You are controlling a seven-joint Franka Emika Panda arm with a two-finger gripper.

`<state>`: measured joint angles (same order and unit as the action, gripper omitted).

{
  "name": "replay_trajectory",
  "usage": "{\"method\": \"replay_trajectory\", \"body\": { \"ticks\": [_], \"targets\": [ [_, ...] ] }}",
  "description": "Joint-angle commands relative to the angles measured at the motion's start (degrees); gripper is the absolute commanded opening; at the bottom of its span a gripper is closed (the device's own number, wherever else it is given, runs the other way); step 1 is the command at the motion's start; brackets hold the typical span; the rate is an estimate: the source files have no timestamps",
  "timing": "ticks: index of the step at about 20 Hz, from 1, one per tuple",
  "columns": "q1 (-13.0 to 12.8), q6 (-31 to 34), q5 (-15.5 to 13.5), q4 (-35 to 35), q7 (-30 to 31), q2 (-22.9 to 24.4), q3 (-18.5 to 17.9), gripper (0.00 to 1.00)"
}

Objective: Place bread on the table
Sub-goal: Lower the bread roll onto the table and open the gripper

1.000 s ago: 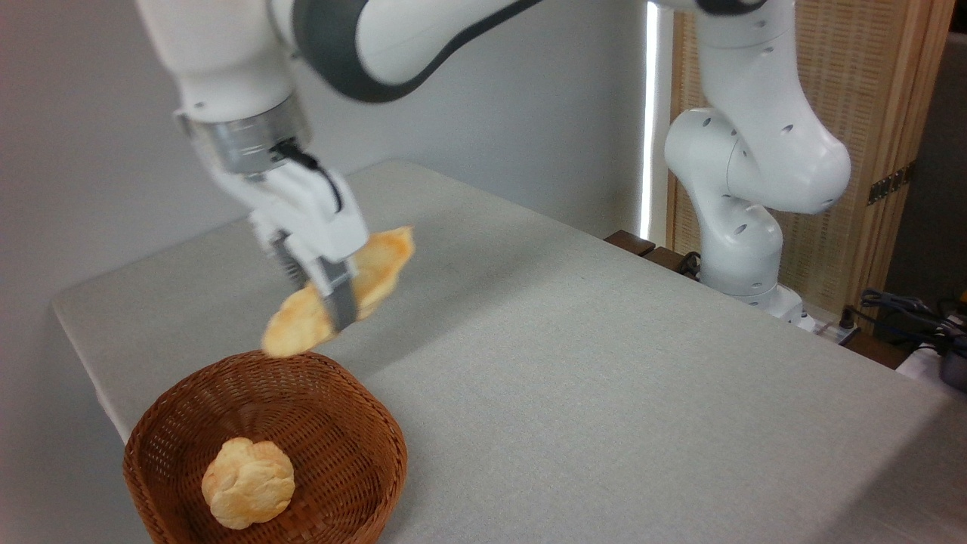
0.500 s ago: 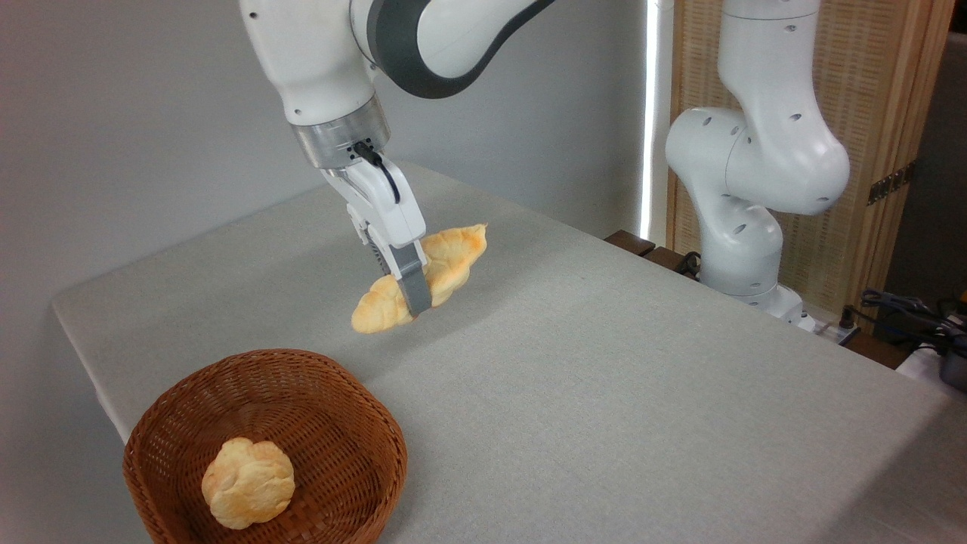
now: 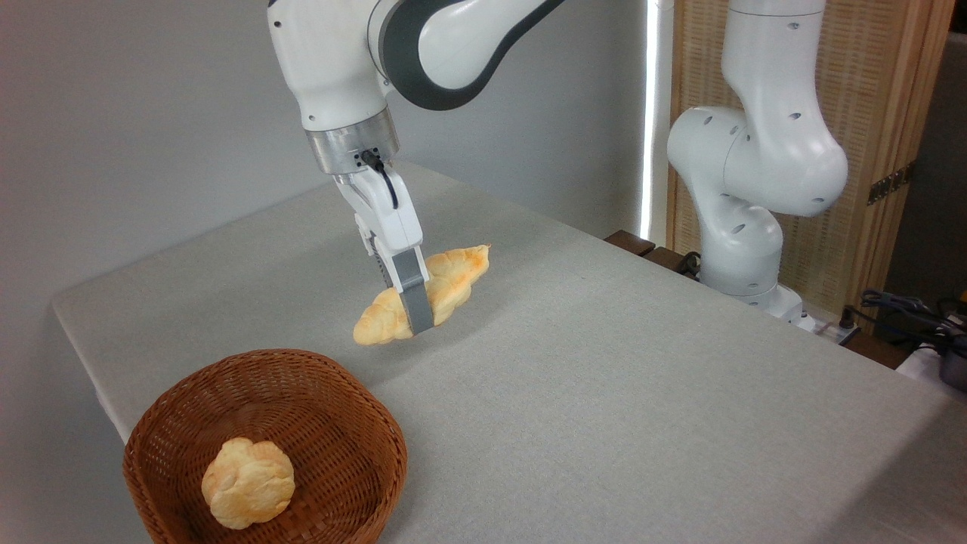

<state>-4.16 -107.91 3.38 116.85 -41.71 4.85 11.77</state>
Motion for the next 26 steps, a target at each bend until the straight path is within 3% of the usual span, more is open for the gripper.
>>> {"method": "replay_trajectory", "body": {
  "ticks": [1, 18, 23, 26],
  "targets": [
    [-0.15, -1.25, 0.84, 1.19, -0.65, 1.13, -0.43, 1.0],
    [-0.15, -1.07, 0.05, 0.23, 4.01, 1.65, -1.04, 1.0],
    [1.61, 2.96, -0.13, -1.88, 4.09, 3.41, -1.31, 1.0],
    [2.31, 7.44, -0.04, -7.84, 4.71, 2.8, -2.79, 1.0]
  ]
}}
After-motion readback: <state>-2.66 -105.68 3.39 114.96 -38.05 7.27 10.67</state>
